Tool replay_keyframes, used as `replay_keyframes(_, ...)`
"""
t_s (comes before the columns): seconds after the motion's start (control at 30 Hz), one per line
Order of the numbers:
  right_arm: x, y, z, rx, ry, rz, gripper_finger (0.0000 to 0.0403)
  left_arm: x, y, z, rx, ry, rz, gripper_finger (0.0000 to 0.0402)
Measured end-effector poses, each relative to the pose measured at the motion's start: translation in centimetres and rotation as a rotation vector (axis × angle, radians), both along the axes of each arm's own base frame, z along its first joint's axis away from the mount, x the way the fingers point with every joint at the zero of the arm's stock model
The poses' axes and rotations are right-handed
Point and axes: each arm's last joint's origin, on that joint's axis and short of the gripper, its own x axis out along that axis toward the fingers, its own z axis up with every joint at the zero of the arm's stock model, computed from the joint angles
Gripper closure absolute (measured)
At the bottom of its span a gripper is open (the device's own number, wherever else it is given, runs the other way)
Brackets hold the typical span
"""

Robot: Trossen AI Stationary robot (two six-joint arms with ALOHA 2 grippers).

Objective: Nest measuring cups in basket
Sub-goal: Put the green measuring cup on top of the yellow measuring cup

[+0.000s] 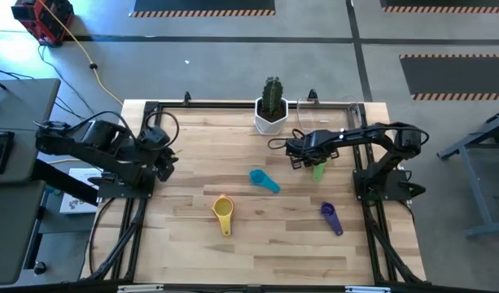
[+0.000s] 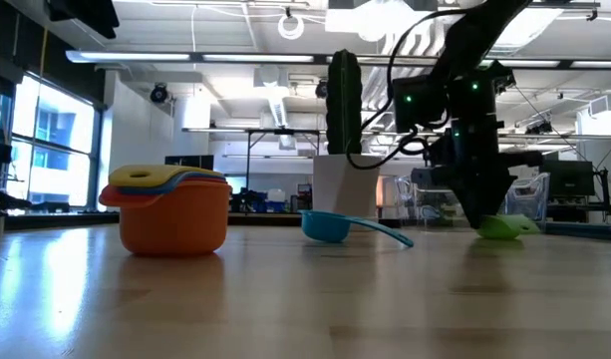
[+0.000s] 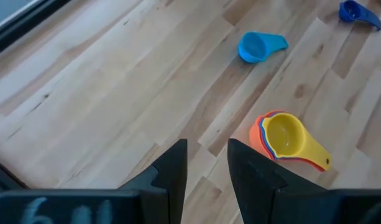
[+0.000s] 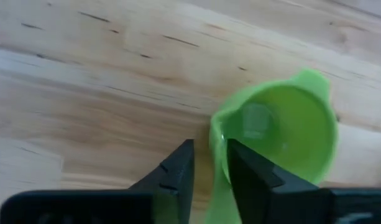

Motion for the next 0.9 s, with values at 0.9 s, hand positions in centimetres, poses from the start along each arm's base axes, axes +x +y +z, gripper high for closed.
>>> replay_keyframes(0.9, 6.6, 8.9, 8.6, -0.034, -0.372, -0.050, 0.0402, -0.1, 0.2, -0.1, 0.013, 0.070, -0.233, 0.0298)
